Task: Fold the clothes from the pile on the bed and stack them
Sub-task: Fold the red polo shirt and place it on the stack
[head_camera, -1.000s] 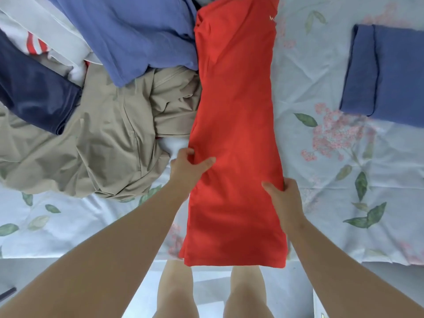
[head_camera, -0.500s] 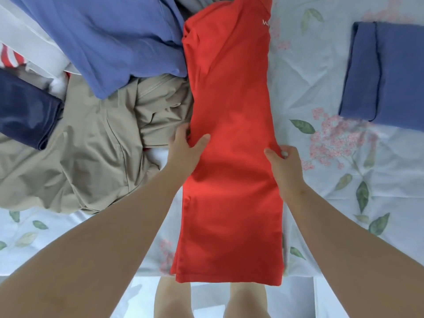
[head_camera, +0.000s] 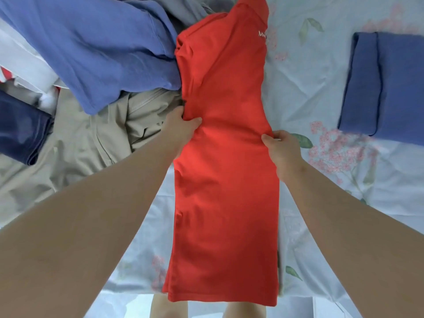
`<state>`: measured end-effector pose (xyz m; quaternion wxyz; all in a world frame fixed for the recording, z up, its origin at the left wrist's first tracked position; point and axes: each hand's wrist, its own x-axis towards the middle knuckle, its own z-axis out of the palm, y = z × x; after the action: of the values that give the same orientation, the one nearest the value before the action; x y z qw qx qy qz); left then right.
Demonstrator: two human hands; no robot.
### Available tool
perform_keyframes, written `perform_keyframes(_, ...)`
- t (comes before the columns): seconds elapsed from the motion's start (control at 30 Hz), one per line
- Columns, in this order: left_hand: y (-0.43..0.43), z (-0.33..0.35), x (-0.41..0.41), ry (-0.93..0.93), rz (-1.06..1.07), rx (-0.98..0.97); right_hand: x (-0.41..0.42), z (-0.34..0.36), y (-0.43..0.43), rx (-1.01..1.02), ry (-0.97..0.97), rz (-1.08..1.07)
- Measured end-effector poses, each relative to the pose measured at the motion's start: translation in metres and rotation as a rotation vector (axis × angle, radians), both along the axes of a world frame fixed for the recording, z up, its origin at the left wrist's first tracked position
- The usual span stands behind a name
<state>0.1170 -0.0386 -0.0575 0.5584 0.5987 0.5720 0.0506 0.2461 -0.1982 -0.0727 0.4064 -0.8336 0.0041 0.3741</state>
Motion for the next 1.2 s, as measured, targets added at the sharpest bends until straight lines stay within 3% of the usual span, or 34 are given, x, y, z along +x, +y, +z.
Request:
perform_keyframes(0.07,-0.006,-0.004,-0.006,0.021,0.069,0.123,0.002,0.001,-0.004,-0.005,-0.05,-0.043)
perform_keyframes(0.17,-0.028,-0.006,-0.024,0.014,0.181,-0.026,-0.005,0.004,-0.023,-0.01,-0.011,0.01)
perform_keyframes(0.3,-0.053,-0.006,-0.058,0.101,0.023,-0.18,-0.029,0.012,-0.065,-0.085,0.212,0.159)
perform_keyframes(0.5,-0.073,-0.01,-0.091,0.368,-0.197,-0.202,-0.048,0.025,-0.103,-0.101,0.47,0.26)
perform_keyframes(0.63,-0.084,-0.004,-0.11,0.249,-0.248,-0.407,-0.052,0.032,-0.111,-0.137,0.528,0.389)
perform_keyframes(0.73,-0.081,-0.005,-0.125,-0.016,0.125,-0.451,-0.057,0.037,-0.111,-0.05,0.572,0.29)
perform_keyframes(0.83,-0.077,0.001,-0.129,-0.247,0.377,-0.474,-0.06,0.04,-0.106,0.244,0.585,0.013)
perform_keyframes(0.87,-0.079,0.002,-0.129,-0.243,0.328,-0.493,-0.059,0.041,-0.102,0.321,0.599,-0.065)
perform_keyframes(0.93,-0.084,0.005,-0.133,-0.087,0.029,-0.52,-0.062,0.041,-0.098,0.352,0.62,-0.068)
perform_keyframes(1.0,-0.09,0.003,-0.14,0.098,-0.257,-0.507,-0.069,0.037,-0.104,0.129,0.575,0.173)
perform_keyframes(1.07,-0.089,0.006,-0.142,0.14,-0.233,-0.463,-0.075,0.033,-0.116,-0.138,0.523,0.409)
perform_keyframes(1.1,-0.086,0.008,-0.142,0.11,-0.176,-0.448,-0.076,0.033,-0.119,-0.192,0.506,0.417)
perform_keyframes(1.2,-0.071,0.017,-0.132,-0.077,-0.019,-0.462,-0.068,0.042,-0.115,-0.012,0.545,0.183)
